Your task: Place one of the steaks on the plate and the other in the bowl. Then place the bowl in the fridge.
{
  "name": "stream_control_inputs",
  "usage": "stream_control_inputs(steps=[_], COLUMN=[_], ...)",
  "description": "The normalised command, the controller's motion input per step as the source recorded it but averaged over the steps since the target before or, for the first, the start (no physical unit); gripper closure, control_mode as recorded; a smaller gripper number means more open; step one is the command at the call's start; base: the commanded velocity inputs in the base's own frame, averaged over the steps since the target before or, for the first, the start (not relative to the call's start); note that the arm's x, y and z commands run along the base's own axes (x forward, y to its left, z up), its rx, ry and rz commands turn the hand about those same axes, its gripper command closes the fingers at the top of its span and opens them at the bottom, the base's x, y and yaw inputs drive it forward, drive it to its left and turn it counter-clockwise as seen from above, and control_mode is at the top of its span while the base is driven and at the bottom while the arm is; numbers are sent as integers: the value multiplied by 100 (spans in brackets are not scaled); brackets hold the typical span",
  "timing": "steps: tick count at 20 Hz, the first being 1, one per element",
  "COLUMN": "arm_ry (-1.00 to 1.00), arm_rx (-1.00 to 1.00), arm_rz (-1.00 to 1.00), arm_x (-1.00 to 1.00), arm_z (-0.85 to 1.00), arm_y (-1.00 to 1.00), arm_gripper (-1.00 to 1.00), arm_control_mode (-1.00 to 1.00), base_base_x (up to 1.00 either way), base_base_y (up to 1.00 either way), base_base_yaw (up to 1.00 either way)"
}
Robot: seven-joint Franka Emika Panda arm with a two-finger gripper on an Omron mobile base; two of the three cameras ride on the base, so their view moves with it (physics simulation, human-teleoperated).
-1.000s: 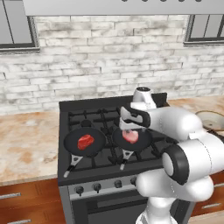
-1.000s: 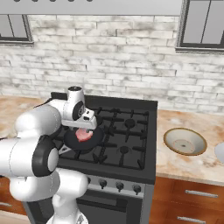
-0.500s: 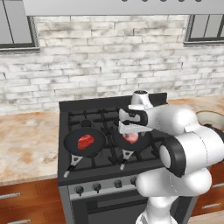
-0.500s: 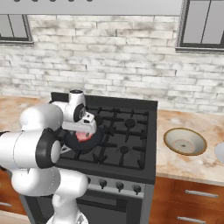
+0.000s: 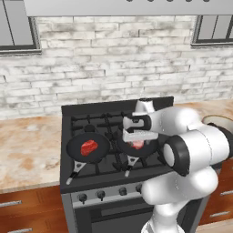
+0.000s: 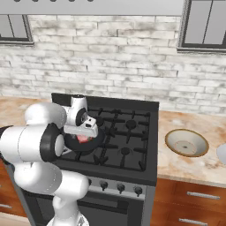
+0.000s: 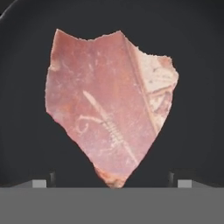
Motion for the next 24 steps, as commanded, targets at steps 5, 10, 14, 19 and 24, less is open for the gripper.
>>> stream_control_inputs(steps=[5,10,14,19,24], arm_ry=[1,0,0,0,0], arm_rx=[0,0,0,0,0], arm_rz=[0,0,0,0,0], arm_x=[1,7,8,1,0], arm_z=[-25,-8,-10,-15,-11], arm_y=[1,0,1,1,1], arm_gripper=[-100,-100,-100,100,100], arm_control_mode=[-100,-100,-100,-100,-100], base_base_x=[0,0,0,0,0], base_base_y=[0,0,0,0,0], base_base_yaw=[0,0,0,0,0])
